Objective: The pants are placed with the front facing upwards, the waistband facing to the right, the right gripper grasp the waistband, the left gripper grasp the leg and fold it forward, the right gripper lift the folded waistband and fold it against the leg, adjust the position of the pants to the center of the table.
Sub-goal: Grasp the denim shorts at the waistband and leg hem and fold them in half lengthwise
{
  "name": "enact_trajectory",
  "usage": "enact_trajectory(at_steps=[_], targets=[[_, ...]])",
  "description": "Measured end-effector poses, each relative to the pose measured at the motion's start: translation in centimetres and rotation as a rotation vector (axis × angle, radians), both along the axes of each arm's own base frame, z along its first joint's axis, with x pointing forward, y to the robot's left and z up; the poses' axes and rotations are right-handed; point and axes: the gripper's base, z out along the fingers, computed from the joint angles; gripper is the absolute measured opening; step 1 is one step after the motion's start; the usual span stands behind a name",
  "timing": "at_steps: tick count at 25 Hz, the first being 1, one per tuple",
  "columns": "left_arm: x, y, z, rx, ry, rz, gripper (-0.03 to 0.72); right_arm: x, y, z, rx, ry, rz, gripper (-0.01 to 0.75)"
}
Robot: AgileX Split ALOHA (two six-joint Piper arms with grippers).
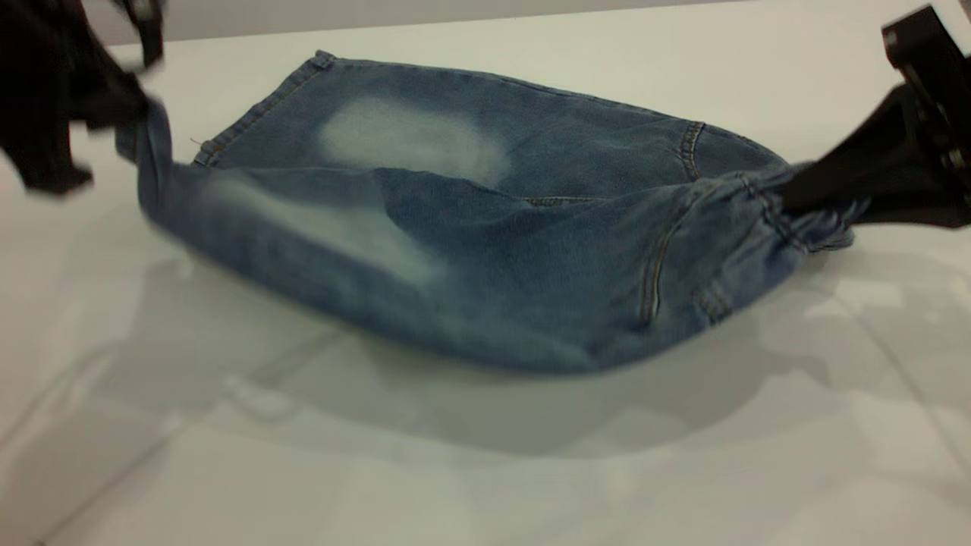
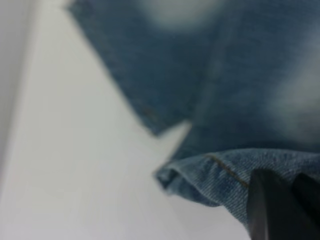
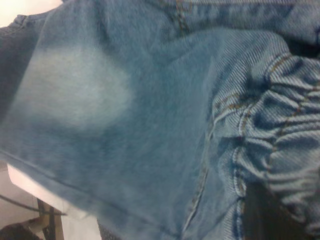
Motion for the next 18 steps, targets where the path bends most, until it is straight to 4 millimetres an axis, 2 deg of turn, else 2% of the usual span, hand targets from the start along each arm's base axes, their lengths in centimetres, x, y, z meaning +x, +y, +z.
enact_trajectory(at_steps=[3,8,18], targets=[[1.9,1.0,0.9,-0.03,-0.064,0.031,0.053,1.2,-0.1,0.6,0.002,-0.028,-0.034,0.035],[4.7,2.2,0.4,-0.056,-0.088,0.074,0.053,3.4,-0.6,1.5,-0.012,-0.06,-0.141,0.035],[10.9,0.9,-2.8,-0.102,-0.101,0.043,0.053,4.7,-2.0,0.1,-0.098,-0.021,-0.344,0.035]])
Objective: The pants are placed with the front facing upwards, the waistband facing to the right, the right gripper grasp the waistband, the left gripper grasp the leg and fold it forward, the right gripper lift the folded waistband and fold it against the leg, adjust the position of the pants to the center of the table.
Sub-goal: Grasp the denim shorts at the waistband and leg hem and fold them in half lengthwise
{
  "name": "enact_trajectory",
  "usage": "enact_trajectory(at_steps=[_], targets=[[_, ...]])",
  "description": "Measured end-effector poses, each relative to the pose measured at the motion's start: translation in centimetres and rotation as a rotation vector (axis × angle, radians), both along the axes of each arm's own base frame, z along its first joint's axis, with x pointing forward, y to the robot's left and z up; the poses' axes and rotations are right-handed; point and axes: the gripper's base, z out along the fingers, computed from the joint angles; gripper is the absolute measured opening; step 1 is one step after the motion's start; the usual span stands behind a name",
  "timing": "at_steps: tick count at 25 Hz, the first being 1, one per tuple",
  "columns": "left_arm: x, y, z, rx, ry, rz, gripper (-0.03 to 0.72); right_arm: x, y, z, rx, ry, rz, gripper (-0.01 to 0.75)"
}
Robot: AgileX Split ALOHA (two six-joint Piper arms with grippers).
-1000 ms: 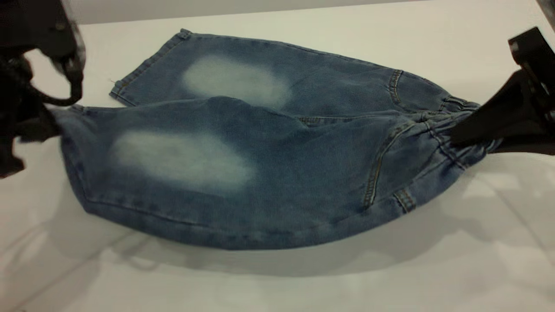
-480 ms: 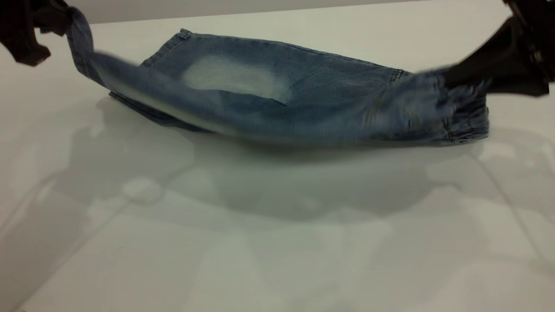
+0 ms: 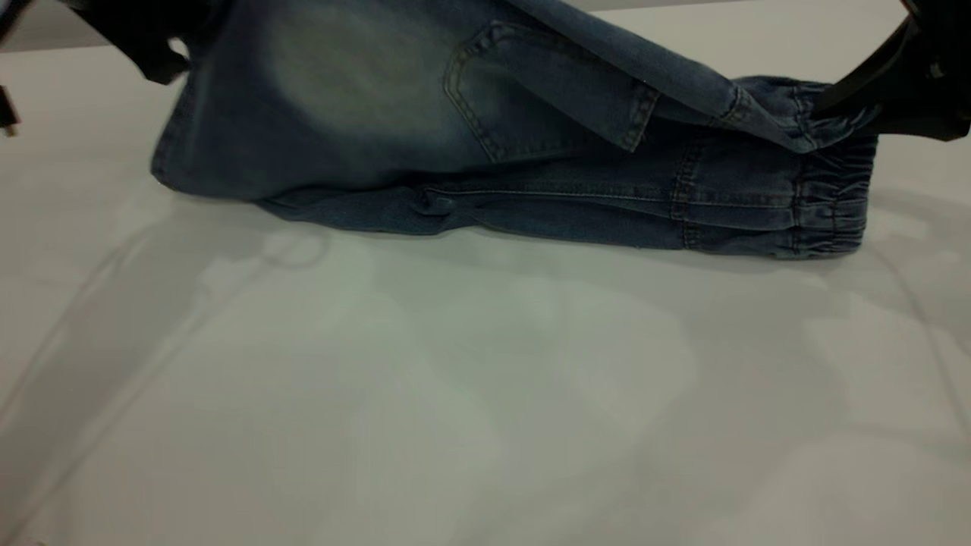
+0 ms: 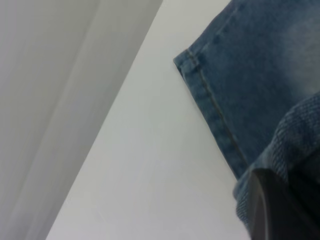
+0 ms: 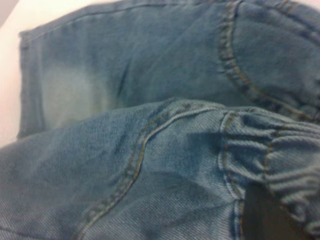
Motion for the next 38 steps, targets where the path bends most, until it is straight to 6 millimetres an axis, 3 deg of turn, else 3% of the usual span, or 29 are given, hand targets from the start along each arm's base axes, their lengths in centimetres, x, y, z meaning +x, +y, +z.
enact_trajectory(at_steps=[7,13,18,24,28,38], targets=[[3.2,-0.6,-1.6,0.014,-0.02,-0.027,0.053,0.1,-0.2,-0.5,-0.011,0.013,-0.024,0.036],[5.2,-0.9,-1.0,0.019,-0.067,-0.036,0.053,0.1,-0.2,-0.5,-0.012,0.011,-0.02,0.037],[5.9,-0.9,-2.0,0.063,-0.065,-0.075,0.053,0.2,-0.2,-0.4,-0.009,0.0,-0.03,0.037],[6.7,1.0,-3.4,0.072,-0.043,-0.032,0.053,0.2,-0.2,-0.4,-0.005,-0.004,-0.031,0.038],[7.0,1.9,-3.3,0.062,-0.058,-0.019,0.053,0.3,-0.2,-0.4,-0.015,-0.006,-0.03,0.039],[7.3,1.2,-2.7,0.01,-0.141,-0.065,0.053,0.3,-0.3,-0.4,-0.042,-0.029,0.003,0.046]])
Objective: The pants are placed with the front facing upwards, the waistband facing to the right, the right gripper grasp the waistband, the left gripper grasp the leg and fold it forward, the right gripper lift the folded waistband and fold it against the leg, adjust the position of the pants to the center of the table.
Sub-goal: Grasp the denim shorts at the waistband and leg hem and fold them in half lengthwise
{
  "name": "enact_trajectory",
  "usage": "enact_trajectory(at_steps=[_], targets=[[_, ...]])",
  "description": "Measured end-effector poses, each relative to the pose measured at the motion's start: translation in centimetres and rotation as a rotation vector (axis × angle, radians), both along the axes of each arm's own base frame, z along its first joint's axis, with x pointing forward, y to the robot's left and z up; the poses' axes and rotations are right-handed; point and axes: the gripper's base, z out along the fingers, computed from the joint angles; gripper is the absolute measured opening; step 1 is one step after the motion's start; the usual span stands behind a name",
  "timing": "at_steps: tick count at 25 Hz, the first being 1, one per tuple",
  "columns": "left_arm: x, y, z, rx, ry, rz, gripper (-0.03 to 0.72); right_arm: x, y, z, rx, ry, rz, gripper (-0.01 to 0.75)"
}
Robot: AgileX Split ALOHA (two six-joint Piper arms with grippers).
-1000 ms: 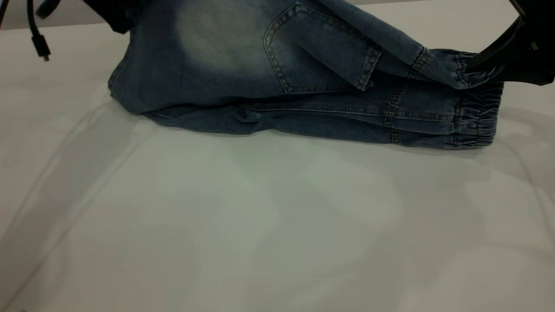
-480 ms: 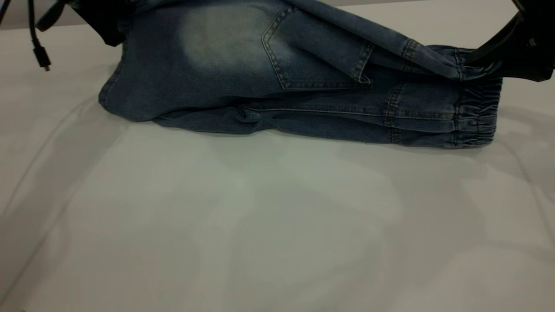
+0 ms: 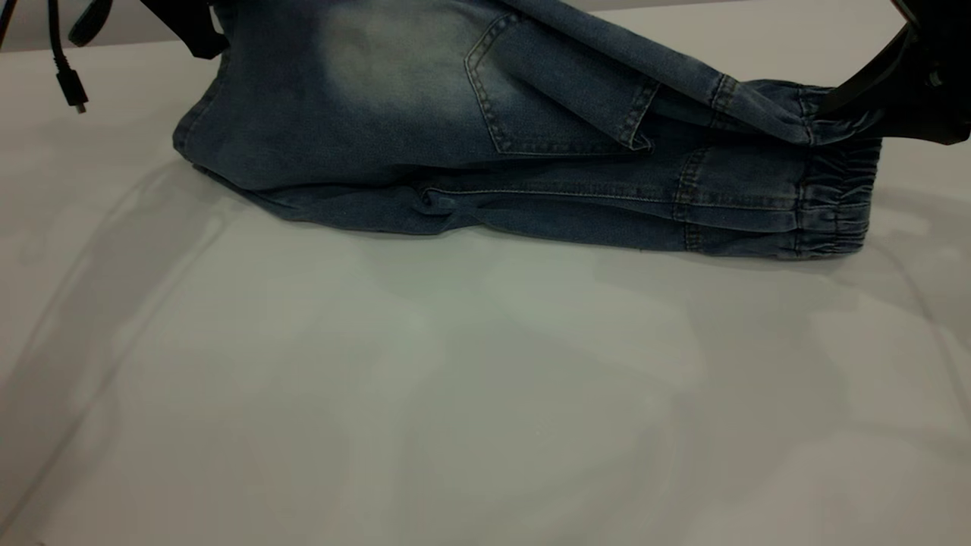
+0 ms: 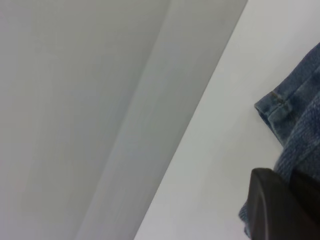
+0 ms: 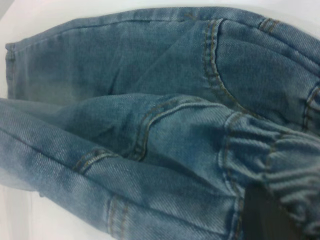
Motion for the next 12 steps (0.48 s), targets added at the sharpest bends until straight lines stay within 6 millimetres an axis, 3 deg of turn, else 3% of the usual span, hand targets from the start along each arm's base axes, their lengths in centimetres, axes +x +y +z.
enact_trajectory(at_steps=[6,12], targets=[[-0.01,-0.07,0.0,0.0,0.0,-0.001,0.06,0.0,-0.03,-0.02,-0.003,0.002,-0.003,0.06],[0.0,-0.07,0.01,-0.003,0.0,0.001,0.104,0.4,-0.06,0.25,-0.004,-0.012,-0.003,0.129]])
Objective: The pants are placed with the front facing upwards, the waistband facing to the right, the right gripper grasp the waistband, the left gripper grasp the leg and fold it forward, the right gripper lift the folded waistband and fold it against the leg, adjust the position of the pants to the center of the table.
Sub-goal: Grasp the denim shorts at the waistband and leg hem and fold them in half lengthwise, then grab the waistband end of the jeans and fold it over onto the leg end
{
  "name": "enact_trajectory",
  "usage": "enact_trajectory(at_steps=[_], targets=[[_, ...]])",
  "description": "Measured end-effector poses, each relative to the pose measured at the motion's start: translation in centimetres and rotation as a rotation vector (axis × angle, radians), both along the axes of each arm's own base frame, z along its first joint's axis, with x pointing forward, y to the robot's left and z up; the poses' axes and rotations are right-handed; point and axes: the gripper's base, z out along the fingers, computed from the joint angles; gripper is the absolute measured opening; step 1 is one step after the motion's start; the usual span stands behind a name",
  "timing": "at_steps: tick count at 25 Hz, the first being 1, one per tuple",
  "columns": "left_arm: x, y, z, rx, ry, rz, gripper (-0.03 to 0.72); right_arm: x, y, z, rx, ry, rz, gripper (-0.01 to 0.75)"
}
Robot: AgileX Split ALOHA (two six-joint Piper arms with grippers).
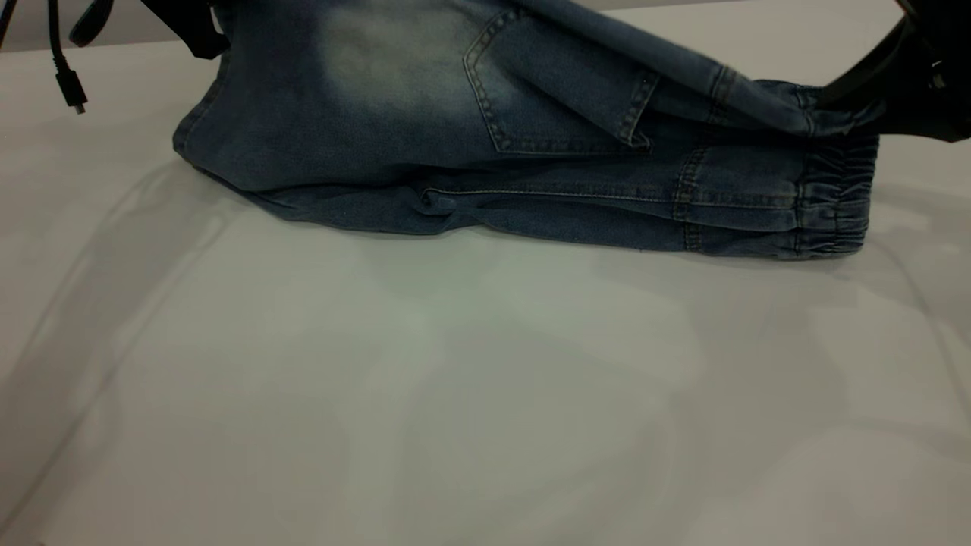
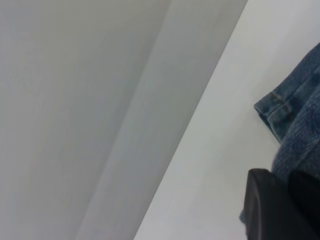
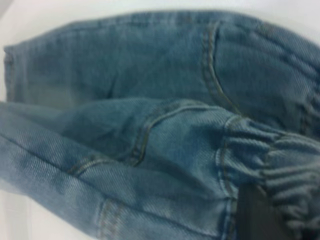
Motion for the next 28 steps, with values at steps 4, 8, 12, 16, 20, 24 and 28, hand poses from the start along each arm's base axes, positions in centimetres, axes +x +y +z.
enact_trajectory(at_steps=[4,8,12,16,20,24,28], targets=[[0.03,-0.06,0.07,-0.005,-0.008,-0.005,0.185,0.72,0.01,0.55,0.003,-0.029,0.004,0.198],[0.15,-0.3,0.35,-0.027,-0.04,-0.023,0.291,0.9,-0.01,0.69,0.003,-0.035,0.003,0.242],[0.18,-0.37,0.43,-0.033,-0.049,-0.028,0.351,0.9,0.03,0.71,0.007,-0.036,0.005,0.249],[0.18,-0.35,0.42,-0.034,-0.048,-0.025,0.36,0.9,0.0,0.69,0.002,-0.037,0.006,0.249],[0.19,-0.37,0.44,-0.035,-0.049,-0.026,0.36,0.89,0.08,0.74,0.01,-0.04,0.011,0.251],[0.21,-0.41,0.49,-0.057,-0.05,-0.017,0.36,0.79,0.16,0.69,0.024,-0.022,0.012,0.267],[0.21,-0.43,0.51,-0.094,-0.043,0.003,0.36,0.3,0.24,0.37,-0.003,0.014,0.066,0.346]])
